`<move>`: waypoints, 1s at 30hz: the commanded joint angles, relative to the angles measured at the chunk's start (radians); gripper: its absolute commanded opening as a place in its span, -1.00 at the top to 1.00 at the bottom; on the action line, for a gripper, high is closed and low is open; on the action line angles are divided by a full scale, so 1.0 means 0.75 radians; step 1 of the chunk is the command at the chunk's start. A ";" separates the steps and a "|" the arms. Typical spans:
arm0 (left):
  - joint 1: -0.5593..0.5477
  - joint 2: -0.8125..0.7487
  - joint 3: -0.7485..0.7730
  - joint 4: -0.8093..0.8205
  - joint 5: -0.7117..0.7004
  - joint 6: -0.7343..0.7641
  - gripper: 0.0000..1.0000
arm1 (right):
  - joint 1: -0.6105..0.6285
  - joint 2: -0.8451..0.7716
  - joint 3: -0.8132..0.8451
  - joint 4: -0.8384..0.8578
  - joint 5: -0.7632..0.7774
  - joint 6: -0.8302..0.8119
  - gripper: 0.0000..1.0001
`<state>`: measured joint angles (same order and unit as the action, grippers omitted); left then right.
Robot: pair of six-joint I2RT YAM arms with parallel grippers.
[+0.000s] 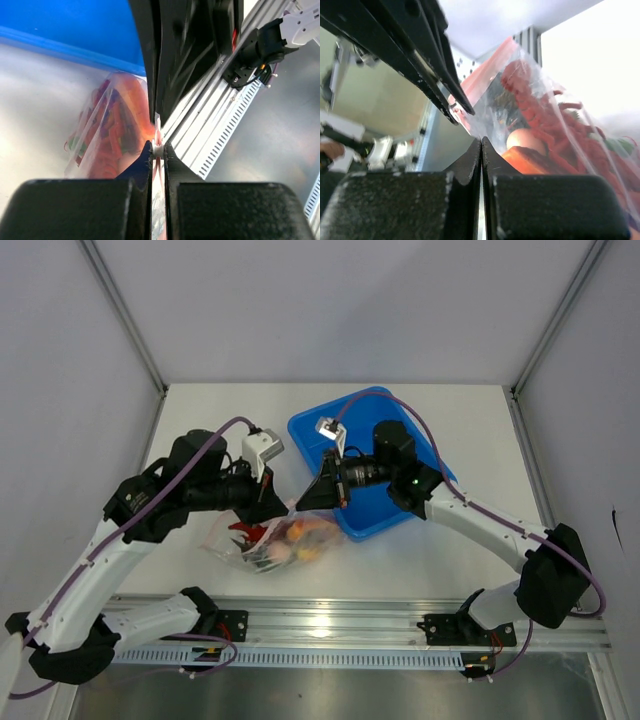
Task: Place the food in the zip-top bag and seal the zipper
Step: Zip the zipper food storage bag at the center of the board.
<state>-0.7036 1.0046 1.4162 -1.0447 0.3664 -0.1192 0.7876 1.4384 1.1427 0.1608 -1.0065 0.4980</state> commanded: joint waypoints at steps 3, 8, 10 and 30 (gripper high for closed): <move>0.001 -0.059 -0.039 -0.067 -0.028 0.030 0.96 | -0.097 -0.073 -0.024 0.311 0.096 0.222 1.00; 0.003 -0.051 -0.015 -0.049 -0.006 0.034 0.99 | -0.089 -0.053 0.014 0.281 0.058 0.203 1.00; 0.003 -0.035 0.018 -0.055 -0.002 0.042 0.99 | -0.083 -0.006 0.092 0.155 -0.093 0.118 1.00; 0.024 0.176 0.306 -0.080 0.148 0.024 0.99 | 0.157 -0.024 0.039 -0.096 0.303 -0.363 -0.64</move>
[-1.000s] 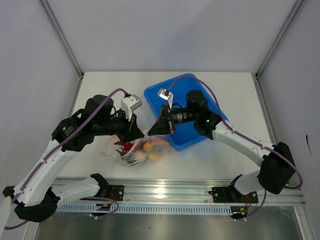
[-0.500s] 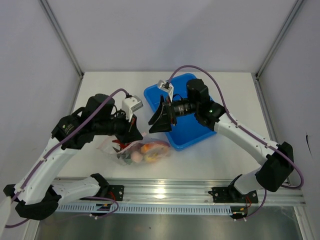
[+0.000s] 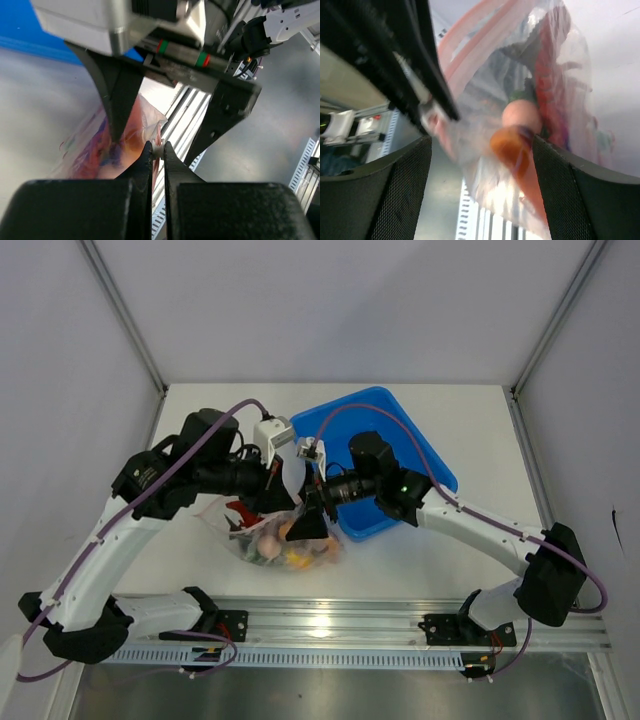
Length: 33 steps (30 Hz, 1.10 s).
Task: Place the food in the zip-top bag and seal the zipper
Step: Zip the zipper food storage bag at the center of the board.
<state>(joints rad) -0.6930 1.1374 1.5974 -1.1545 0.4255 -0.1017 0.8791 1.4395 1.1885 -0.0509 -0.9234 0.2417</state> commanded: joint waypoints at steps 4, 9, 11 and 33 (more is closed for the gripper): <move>0.012 0.003 0.046 0.075 0.073 -0.004 0.99 | 0.037 -0.029 -0.091 0.295 0.309 -0.015 -0.60; 0.016 -0.011 0.026 0.077 0.081 -0.010 0.99 | 0.037 0.013 -0.110 0.383 0.325 0.011 -0.40; 0.020 -0.011 0.024 0.069 0.085 -0.008 0.99 | 0.037 0.032 -0.110 0.411 0.303 0.027 -0.17; 0.083 0.005 -0.027 0.042 0.124 -0.032 0.99 | 0.026 0.030 -0.122 0.597 0.080 0.209 1.00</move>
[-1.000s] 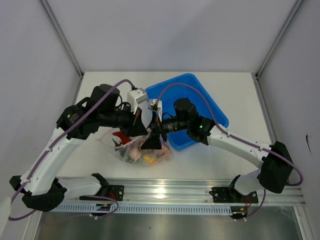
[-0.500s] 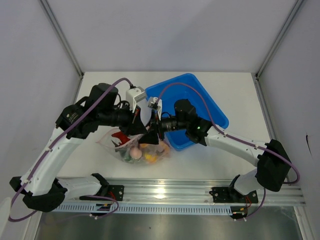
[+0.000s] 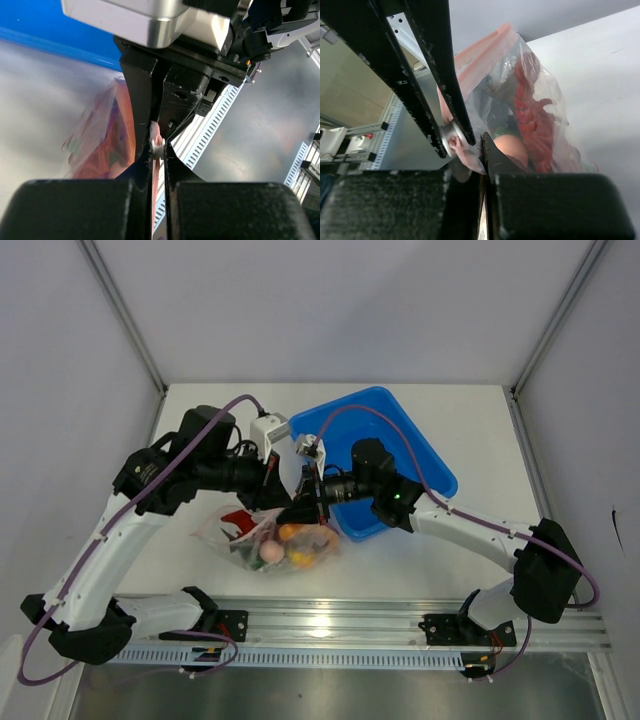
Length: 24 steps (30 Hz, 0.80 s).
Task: Place the food in the zip-top bag and seal the zipper
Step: Zip the zipper food storage bag at the center of the board.
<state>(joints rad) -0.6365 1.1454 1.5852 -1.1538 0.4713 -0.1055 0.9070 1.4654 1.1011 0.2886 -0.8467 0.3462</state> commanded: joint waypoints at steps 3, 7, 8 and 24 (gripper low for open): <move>0.008 -0.014 -0.048 0.045 0.034 -0.033 0.99 | -0.023 -0.007 -0.022 0.196 -0.006 0.121 1.00; 0.010 -0.042 -0.093 0.066 -0.021 -0.048 0.92 | -0.023 -0.062 -0.071 0.223 0.104 0.107 1.00; 0.010 -0.046 -0.101 0.068 -0.047 -0.054 0.92 | -0.023 -0.103 -0.108 0.241 0.189 0.101 1.00; 0.010 -0.120 -0.213 0.041 -0.131 -0.037 0.64 | -0.090 -0.205 -0.135 0.151 0.524 0.060 1.00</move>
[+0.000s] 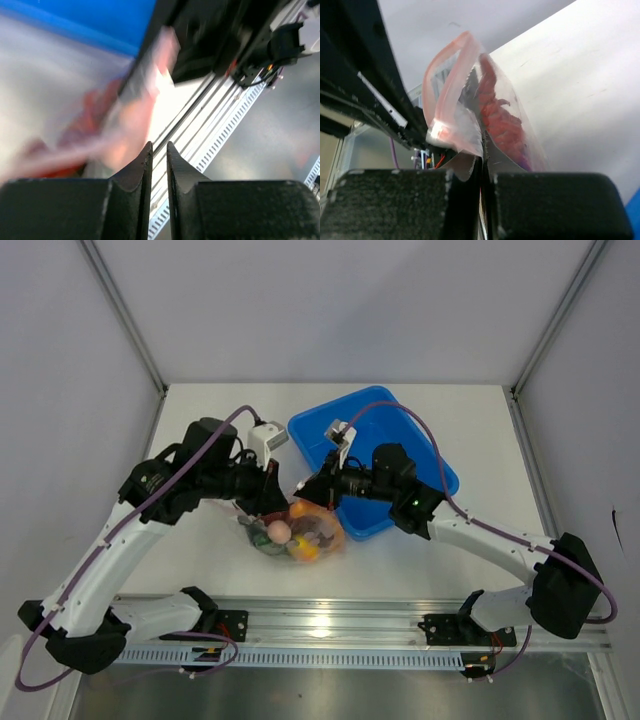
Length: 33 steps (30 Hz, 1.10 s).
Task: Place the food in the zip-top bag and seal the zipper
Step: Zip the zipper food storage bag at the center of the board.
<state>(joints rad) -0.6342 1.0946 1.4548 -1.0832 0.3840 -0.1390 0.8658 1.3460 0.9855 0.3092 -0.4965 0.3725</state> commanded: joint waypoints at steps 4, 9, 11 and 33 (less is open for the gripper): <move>0.007 -0.065 -0.054 -0.063 -0.027 0.014 0.73 | -0.048 -0.040 0.044 0.128 0.040 0.045 1.00; 0.005 -0.089 -0.058 -0.057 -0.107 0.022 0.78 | -0.052 -0.019 0.060 0.115 -0.029 0.058 1.00; 0.007 -0.124 -0.036 0.016 -0.131 0.016 0.70 | -0.052 -0.005 0.058 0.122 -0.088 0.080 1.00; 0.007 -0.093 -0.142 0.485 0.061 0.110 0.00 | -0.058 0.079 0.157 0.038 -0.379 0.135 1.00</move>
<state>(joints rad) -0.6342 1.0397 1.3499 -0.7692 0.3717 -0.0692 0.8268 1.4055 1.0416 0.2932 -0.7578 0.4740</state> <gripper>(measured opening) 0.498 0.002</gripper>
